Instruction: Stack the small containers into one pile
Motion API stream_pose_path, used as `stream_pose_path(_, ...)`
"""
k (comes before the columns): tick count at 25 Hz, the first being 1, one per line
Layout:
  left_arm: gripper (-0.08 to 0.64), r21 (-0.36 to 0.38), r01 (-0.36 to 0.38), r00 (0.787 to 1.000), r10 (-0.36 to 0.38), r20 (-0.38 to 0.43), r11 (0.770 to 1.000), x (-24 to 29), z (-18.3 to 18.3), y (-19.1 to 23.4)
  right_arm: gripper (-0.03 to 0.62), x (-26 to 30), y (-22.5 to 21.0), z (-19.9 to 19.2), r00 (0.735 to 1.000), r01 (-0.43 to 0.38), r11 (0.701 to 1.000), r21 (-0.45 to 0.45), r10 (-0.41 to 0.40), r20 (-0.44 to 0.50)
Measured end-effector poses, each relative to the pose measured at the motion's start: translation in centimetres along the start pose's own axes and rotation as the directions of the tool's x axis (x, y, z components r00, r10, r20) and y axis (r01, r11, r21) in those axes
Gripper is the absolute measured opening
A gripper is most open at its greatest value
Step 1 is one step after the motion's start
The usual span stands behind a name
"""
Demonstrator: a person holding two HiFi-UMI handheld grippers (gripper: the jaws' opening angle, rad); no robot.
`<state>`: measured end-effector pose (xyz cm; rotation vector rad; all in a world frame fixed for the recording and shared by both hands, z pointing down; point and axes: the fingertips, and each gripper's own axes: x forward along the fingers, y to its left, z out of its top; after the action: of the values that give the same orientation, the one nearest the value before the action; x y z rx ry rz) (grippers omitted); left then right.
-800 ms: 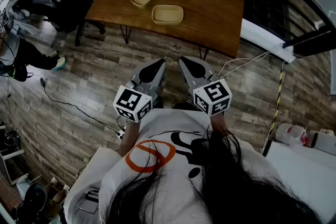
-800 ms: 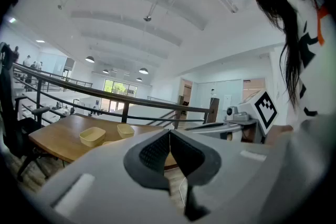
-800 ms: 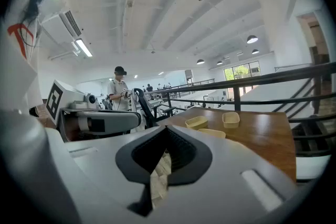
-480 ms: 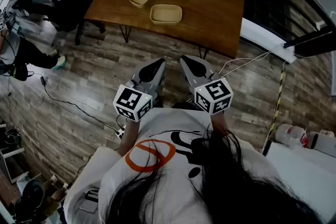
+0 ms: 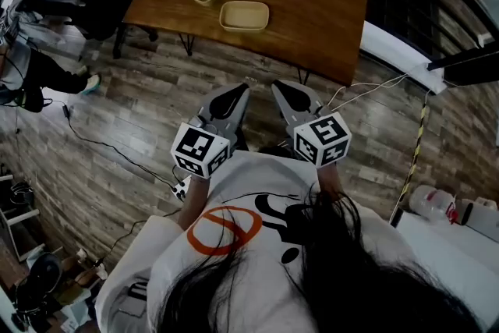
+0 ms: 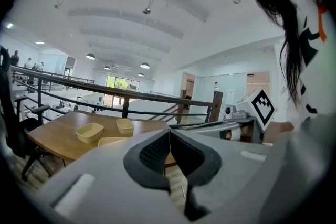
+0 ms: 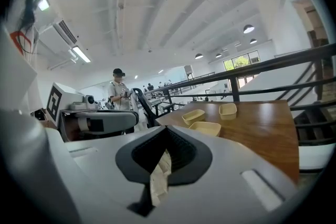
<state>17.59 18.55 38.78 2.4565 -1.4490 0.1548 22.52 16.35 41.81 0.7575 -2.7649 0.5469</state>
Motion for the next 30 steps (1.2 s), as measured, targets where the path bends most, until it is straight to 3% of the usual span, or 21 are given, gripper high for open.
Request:
stream_pose_path(6, 0.0, -0.02, -0.015, 1.0, 0.015, -0.022, 1.0, 1.1, -0.3, 4.4, 0.009, 3.6, -1.4, 0.7, 1.0, 0.003, 1.0, 0.022, -0.003, -0.01)
stream_pose_path(13, 0.0, -0.012, 0.057, 0.997, -0.057, -0.042, 0.998, 3.8, 1.8, 11.7, 0.009, 10.2, -3.2, 3.5, 0.998, 0.064, 0.997, 0.049, -0.063, -0.021)
stream_pose_path(19, 0.0, -0.012, 0.125, 0.99, -0.126, -0.07, 0.992, 7.4, 3.5, 18.8, 0.009, 16.1, -5.7, 6.6, 0.99, 0.142, 0.987, 0.071, -0.14, -0.026)
stream_pose_path(27, 0.003, -0.009, 0.213, 0.962, -0.211, -0.174, 0.977, 12.7, 2.1, 24.7, 0.009, 20.5, -11.6, 6.8, 0.96, 0.278, 0.951, 0.135, -0.272, -0.059)
stream_pose_path(30, 0.011, -0.012, 0.224, 0.95, -0.221, -0.219, 0.975, 14.4, 0.7, 26.6, 0.084, 21.6, -14.6, 5.3, 0.946, 0.319, 0.936, 0.147, -0.306, -0.104)
